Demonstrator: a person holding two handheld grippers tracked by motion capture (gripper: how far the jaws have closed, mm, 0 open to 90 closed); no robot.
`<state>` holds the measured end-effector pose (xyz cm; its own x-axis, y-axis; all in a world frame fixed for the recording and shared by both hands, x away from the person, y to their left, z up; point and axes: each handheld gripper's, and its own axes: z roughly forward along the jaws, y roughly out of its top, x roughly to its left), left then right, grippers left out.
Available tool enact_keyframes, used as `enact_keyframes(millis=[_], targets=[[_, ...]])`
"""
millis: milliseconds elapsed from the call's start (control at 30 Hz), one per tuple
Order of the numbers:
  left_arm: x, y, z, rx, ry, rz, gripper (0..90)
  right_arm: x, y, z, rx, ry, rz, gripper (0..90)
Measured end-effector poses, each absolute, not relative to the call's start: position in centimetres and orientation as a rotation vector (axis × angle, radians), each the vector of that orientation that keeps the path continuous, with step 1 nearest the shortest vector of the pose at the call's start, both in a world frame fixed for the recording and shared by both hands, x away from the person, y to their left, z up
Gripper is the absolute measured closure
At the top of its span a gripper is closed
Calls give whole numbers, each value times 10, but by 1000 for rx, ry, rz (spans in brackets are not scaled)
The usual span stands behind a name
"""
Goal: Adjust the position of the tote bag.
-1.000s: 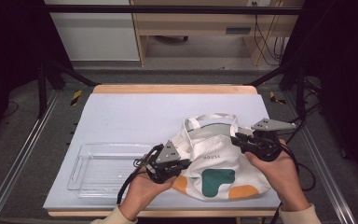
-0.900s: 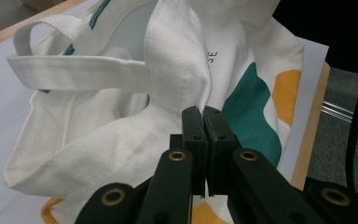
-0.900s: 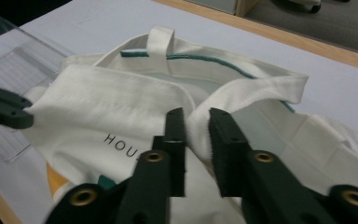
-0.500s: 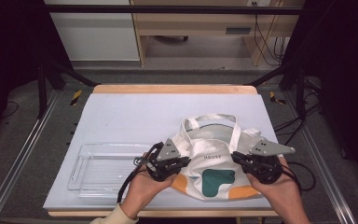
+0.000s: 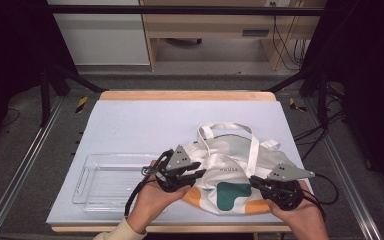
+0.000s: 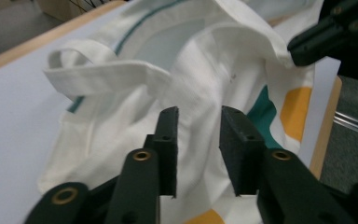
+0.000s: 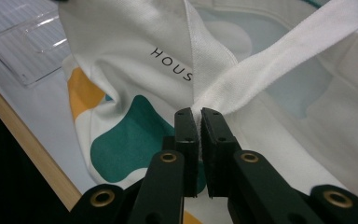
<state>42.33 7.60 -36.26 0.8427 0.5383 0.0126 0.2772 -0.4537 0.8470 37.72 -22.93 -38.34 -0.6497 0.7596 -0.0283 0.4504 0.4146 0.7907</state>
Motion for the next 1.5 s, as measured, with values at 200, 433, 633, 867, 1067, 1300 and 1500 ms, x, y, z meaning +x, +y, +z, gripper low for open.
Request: enact_keyframes(millis=[200, 433, 633, 867, 1067, 1300, 1500], targets=[[435, 74, -346, 2052, 624, 391, 512, 375, -228, -384, 1021, 2301, 1089, 860], [478, 56, -346, 2059, 758, 419, 379, 371, -228, -386, 1003, 2311, 1079, 860], [501, 44, -353, 2056, 848, 416, 312, 371, -228, -389, 995, 2315, 1081, 860], [505, 38, -361, 2100, 870, 420, 257, 371, -228, -389, 986, 2317, 1081, 860], [499, 43, -365, 2130, 879, 406, 267, 369, -228, -388, 980, 2320, 1080, 859], [495, 52, -370, 2166, 890, 374, 309, 366, -230, -389, 984, 2317, 1084, 858], [494, 52, -377, 2202, 892, 328, 473, 365, -230, -389, 982, 2325, 1078, 858]])
